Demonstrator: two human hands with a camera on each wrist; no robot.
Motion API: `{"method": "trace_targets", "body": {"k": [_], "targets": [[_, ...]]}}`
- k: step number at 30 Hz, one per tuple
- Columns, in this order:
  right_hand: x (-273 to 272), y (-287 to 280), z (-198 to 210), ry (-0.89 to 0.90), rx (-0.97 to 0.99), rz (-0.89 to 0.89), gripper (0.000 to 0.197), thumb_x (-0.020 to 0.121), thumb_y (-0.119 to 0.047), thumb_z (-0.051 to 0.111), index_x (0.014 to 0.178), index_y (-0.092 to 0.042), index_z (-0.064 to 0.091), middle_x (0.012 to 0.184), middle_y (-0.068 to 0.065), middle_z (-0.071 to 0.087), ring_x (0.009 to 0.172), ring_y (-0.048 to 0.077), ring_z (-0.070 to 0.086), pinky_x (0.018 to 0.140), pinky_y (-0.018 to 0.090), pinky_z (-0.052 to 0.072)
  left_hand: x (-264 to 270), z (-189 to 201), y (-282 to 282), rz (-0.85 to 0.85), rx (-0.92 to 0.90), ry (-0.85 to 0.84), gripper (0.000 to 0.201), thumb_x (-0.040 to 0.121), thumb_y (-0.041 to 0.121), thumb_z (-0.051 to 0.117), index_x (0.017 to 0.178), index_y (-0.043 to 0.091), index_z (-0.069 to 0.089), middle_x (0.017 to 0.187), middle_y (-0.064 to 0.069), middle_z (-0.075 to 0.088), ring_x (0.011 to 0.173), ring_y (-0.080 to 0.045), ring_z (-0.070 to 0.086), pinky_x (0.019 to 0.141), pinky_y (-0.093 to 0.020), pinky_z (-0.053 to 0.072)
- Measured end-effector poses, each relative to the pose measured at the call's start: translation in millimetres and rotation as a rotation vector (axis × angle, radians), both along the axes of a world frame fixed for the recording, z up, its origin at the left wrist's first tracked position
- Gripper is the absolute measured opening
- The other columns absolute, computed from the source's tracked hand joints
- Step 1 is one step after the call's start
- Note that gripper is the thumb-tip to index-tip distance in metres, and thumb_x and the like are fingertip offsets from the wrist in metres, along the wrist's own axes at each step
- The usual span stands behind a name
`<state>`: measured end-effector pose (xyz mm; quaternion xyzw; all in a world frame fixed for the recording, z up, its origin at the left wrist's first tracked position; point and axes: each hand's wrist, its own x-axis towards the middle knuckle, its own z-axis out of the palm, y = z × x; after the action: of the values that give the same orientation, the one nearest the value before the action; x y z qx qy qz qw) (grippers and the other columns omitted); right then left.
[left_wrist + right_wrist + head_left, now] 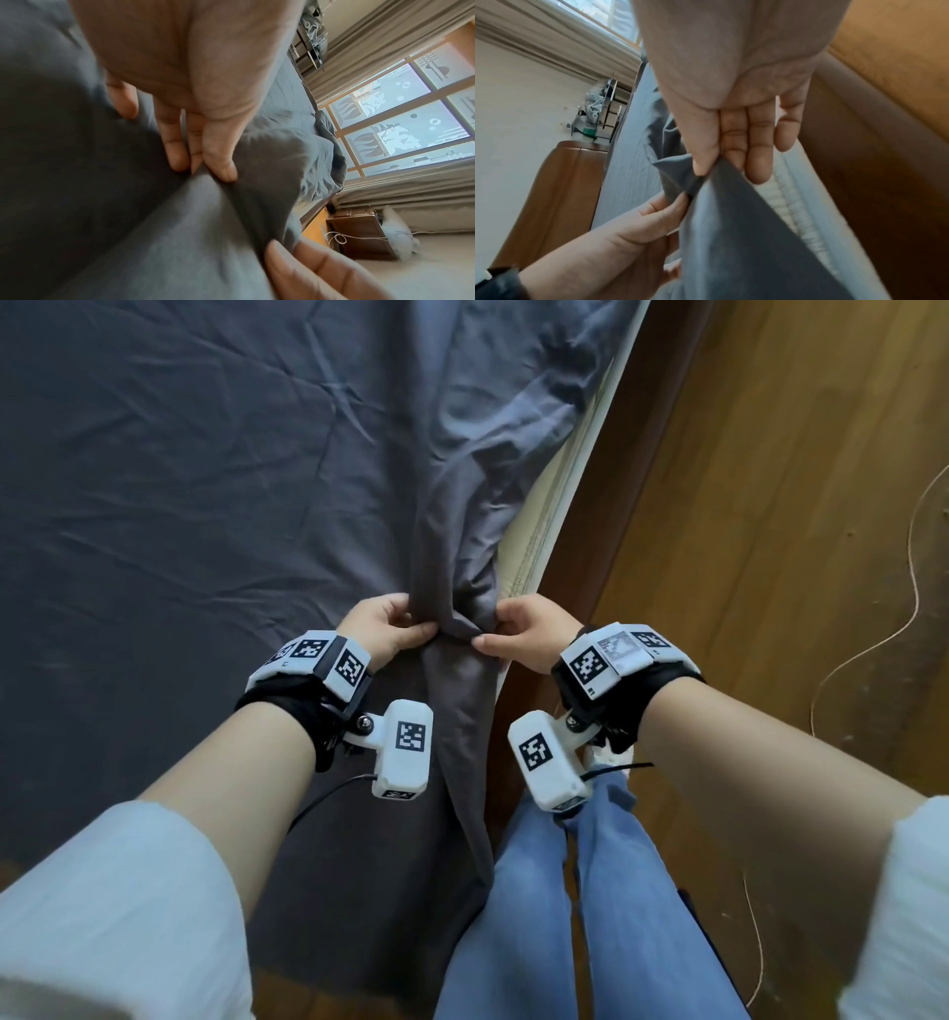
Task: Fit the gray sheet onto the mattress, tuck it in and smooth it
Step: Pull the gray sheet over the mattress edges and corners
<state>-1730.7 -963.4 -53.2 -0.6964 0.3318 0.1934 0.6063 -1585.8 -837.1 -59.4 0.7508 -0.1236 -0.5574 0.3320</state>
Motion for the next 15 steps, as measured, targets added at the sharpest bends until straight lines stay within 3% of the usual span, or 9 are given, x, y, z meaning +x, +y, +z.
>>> {"method": "trace_targets", "body": {"k": [2,3,6,9,11,13,15], "targets": [[-13,-6,0,0.007,-0.015,-0.002,0.020,0.090,-0.018,0.061,0.071,-0.011,0.064,0.051,-0.007,0.061,0.048,0.006,0.061,0.063,0.027,0.053,-3,0,0,0.004,0.009,-0.004,0.023,0.088,0.000,0.057,0.107,0.012,0.061,0.061,0.017,0.069,0.058,0.008,0.061,0.074,-0.013,0.049],[-21,-8,1,0.020,-0.028,-0.004,0.025,0.091,-0.019,0.059,0.066,-0.017,0.060,0.046,-0.008,0.056,0.042,0.000,0.055,0.059,0.022,0.050,-5,0,-1,0.010,0.013,-0.023,0.024,0.088,0.000,0.057,0.109,0.011,0.060,0.062,0.016,0.069,0.057,0.010,0.060,0.075,-0.014,0.049],[-46,-10,0,0.070,-0.032,-0.038,0.027,0.095,-0.019,0.051,0.068,-0.022,0.054,0.054,-0.007,0.054,0.039,-0.004,0.052,0.059,0.017,0.045,-10,2,-3,0.042,0.025,-0.064,0.022,0.089,0.001,0.056,0.109,0.011,0.059,0.066,0.013,0.067,0.052,0.012,0.058,0.067,-0.008,0.048],[-62,-6,-4,0.070,-0.011,-0.152,0.022,0.094,-0.016,0.052,0.074,-0.022,0.056,0.066,-0.004,0.062,0.055,0.003,0.059,0.072,0.026,0.050,-17,5,-7,-0.005,0.060,-0.050,0.018,0.092,0.001,0.051,0.105,0.011,0.060,0.053,0.021,0.065,0.051,0.011,0.059,0.062,-0.006,0.048],[-62,3,-2,0.032,0.002,-0.152,0.007,0.092,-0.017,0.055,0.091,-0.017,0.063,0.088,0.000,0.069,0.078,0.012,0.063,0.085,0.029,0.050,-23,8,-11,-0.036,0.090,-0.005,0.020,0.096,0.001,0.043,0.095,0.016,0.055,0.048,0.018,0.064,0.045,0.008,0.058,0.051,-0.005,0.047],[-56,12,-3,-0.006,-0.001,-0.105,0.023,0.090,-0.019,0.058,0.113,-0.013,0.060,0.109,0.003,0.067,0.098,0.013,0.061,0.094,0.029,0.047,-31,11,-14,-0.043,0.118,0.083,0.026,0.096,-0.004,0.041,0.094,0.021,0.048,0.058,0.010,0.066,0.044,0.005,0.061,0.047,-0.010,0.051],[-50,20,-4,-0.020,0.027,-0.094,0.030,0.087,-0.021,0.063,0.116,-0.014,0.057,0.114,0.006,0.065,0.105,0.019,0.061,0.097,0.035,0.047,-37,16,-14,-0.071,0.127,0.121,0.037,0.090,-0.014,0.044,0.093,0.023,0.046,0.075,0.003,0.060,0.048,0.004,0.063,0.048,-0.016,0.053]]}}
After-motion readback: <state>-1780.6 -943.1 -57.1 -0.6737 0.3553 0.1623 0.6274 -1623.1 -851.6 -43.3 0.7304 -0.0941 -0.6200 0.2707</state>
